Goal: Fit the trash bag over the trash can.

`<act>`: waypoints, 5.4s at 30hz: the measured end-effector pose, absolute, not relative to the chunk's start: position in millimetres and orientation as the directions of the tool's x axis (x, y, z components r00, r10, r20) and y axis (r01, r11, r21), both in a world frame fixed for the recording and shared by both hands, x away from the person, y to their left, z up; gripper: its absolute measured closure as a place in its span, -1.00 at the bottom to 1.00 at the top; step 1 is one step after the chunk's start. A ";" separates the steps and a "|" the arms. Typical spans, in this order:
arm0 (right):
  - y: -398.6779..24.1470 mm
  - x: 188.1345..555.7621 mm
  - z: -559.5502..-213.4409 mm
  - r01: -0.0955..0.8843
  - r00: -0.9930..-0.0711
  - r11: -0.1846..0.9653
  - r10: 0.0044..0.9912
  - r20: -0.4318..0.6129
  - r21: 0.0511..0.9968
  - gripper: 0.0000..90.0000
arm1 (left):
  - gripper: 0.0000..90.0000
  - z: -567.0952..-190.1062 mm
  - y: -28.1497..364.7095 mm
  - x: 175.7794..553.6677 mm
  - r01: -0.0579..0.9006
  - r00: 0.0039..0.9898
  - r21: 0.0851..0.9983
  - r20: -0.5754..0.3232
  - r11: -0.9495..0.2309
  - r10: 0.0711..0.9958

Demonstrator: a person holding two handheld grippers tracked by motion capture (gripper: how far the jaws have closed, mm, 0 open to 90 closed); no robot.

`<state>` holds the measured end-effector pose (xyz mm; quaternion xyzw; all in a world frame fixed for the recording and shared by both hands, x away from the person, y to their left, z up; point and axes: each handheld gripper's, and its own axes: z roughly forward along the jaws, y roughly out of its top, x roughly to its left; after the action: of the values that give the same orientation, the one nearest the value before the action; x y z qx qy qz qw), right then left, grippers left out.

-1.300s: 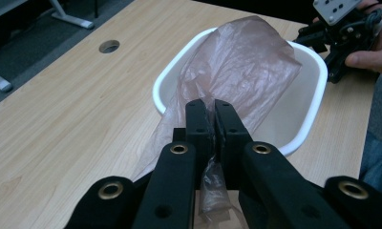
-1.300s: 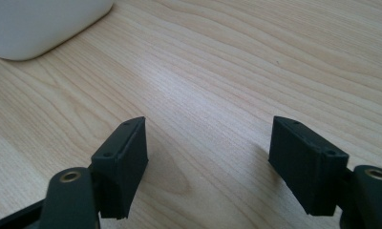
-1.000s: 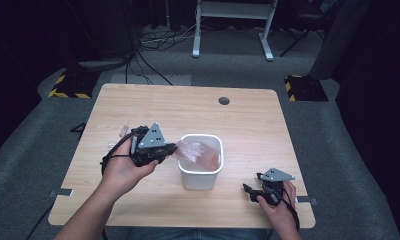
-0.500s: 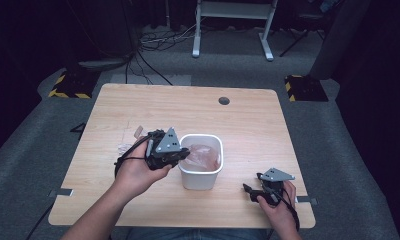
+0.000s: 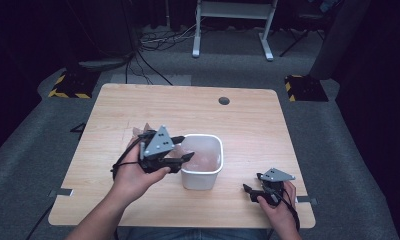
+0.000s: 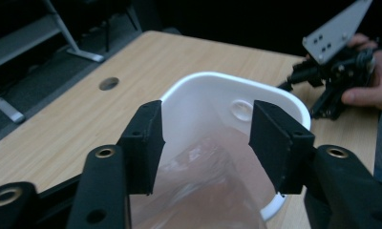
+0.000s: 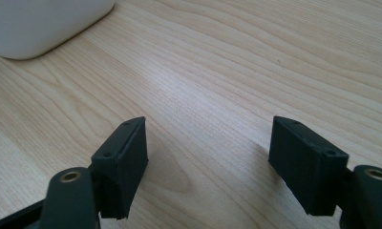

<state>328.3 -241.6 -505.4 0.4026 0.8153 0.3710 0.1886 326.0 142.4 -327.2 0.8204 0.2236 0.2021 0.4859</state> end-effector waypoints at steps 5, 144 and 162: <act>-241.9 328.5 -505.3 0.518 -0.606 0.400 0.795 -0.006 0.756 -0.35 | -0.09 -322.2 174.5 314.3 0.189 0.786 0.898 0.104 -0.397 0.609; -150.7 361.9 -339.0 0.208 -0.843 0.481 0.530 -0.093 0.852 -0.28 | 1.00 -363.4 141.7 345.8 0.270 0.785 0.929 -0.061 -0.252 0.617; -138.8 368.9 -323.4 0.164 -0.932 0.406 0.362 0.007 0.899 0.20 | 0.97 -350.3 125.3 329.0 0.141 0.855 0.923 0.069 -0.359 0.514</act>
<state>368.9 -138.8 -323.4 0.1579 0.8331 0.5216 0.0948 329.0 125.3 -350.3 0.8051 0.2033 0.1764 0.5285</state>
